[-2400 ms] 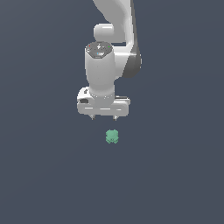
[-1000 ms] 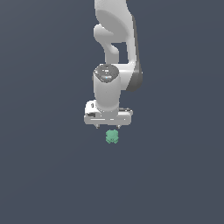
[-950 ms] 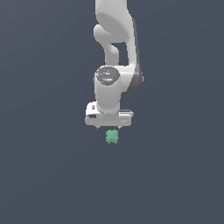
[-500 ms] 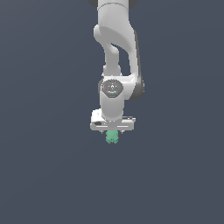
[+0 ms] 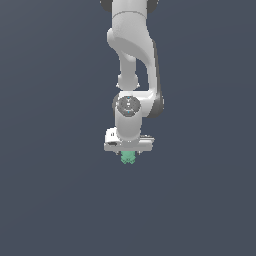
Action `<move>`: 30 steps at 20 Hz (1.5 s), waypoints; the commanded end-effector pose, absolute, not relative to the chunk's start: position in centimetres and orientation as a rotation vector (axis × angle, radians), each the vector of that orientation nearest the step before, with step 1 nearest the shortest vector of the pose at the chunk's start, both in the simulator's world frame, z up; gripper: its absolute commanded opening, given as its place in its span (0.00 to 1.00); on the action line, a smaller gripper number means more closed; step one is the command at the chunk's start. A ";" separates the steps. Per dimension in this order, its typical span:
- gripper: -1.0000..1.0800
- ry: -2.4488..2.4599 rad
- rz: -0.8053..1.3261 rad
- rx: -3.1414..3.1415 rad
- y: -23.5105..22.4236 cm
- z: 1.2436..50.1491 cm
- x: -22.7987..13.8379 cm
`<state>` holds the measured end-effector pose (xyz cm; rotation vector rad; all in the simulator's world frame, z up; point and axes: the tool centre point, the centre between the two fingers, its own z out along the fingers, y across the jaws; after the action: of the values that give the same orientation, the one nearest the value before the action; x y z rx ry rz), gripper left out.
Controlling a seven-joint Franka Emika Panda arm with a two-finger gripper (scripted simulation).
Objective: Pick up the object and move it to a goal position.
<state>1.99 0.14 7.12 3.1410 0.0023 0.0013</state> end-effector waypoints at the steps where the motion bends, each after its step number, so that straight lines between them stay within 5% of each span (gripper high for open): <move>1: 0.96 0.002 -0.001 3.141 0.2 5.7 1.9; 9: 0.96 0.002 0.000 3.142 0.2 3.7 2.0; 10: 0.00 0.002 0.000 3.142 0.2 3.7 2.0; 30: 0.00 0.002 0.001 3.142 1.0 6.9 2.2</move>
<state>2.12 0.77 6.05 3.1415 0.0010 -0.0012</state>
